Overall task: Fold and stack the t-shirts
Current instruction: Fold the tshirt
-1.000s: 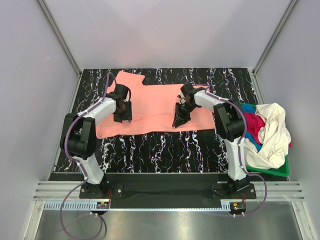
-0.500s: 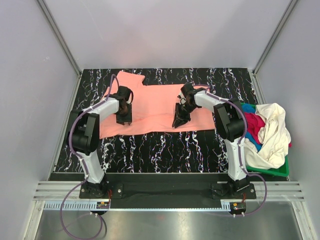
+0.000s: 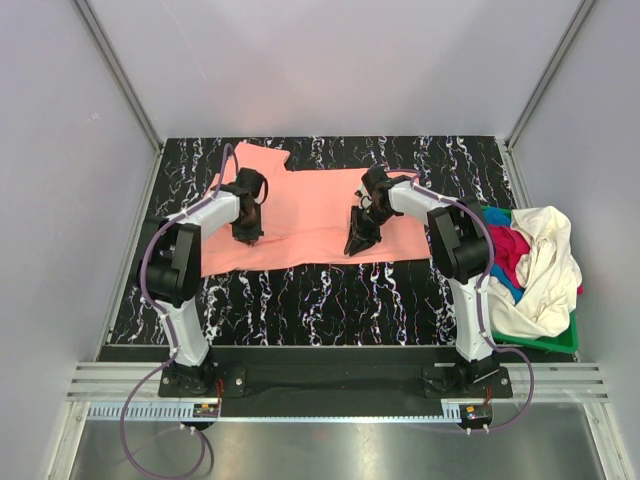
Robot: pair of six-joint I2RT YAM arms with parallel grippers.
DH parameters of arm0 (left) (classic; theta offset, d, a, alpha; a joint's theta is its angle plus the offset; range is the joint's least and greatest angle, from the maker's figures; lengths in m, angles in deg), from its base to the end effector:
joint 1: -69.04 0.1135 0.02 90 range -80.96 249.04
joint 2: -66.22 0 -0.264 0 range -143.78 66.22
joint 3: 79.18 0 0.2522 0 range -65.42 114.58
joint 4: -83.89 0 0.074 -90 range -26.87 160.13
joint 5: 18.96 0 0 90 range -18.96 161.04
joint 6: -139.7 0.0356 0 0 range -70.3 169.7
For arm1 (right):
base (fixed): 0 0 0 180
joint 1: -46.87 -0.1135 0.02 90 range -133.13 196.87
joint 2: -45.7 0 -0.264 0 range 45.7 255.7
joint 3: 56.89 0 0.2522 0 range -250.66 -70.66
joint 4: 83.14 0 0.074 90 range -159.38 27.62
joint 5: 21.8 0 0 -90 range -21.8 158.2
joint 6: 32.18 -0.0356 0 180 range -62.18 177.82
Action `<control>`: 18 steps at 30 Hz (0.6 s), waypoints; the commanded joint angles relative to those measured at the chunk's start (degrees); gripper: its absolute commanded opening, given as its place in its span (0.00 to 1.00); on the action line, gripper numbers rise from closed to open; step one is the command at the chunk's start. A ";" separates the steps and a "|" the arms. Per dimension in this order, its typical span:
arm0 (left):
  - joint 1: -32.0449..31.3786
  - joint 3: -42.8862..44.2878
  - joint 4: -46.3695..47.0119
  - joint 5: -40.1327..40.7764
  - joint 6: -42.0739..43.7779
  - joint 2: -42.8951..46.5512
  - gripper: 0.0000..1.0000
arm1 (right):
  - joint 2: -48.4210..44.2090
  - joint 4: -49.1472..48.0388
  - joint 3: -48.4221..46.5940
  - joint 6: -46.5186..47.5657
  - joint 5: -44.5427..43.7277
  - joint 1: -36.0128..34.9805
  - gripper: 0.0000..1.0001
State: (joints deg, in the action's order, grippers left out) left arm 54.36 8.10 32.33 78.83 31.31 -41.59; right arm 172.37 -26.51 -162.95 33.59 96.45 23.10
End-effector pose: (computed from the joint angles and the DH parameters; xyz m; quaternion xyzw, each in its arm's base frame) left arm 0.3597 -0.0892 0.1724 -0.0425 0.9847 0.0201 0.1680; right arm 0.3931 0.1916 0.1337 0.0232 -0.9639 -0.2654 0.0002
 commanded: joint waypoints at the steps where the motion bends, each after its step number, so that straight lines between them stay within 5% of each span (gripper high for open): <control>1: -0.26 3.99 0.01 3.89 0.64 0.50 0.03 | 0.15 0.99 1.06 1.29 -1.80 -0.05 0.27; 14: -4.92 24.82 0.53 7.32 4.94 -11.36 0.01 | 2.52 1.43 -1.66 0.32 -1.53 -0.05 0.27; 16: -5.89 30.07 -0.16 9.25 4.86 -15.21 0.06 | 2.61 0.72 -1.58 -1.07 -1.45 -0.05 0.27; 18: -6.59 32.03 -0.26 10.84 4.33 -16.46 0.24 | 2.88 1.25 -2.71 -1.61 -1.00 -0.05 0.27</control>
State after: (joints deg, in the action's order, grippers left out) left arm 48.77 35.29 30.12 85.37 35.09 -56.11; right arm 173.10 -25.63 -164.04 32.91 96.84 23.12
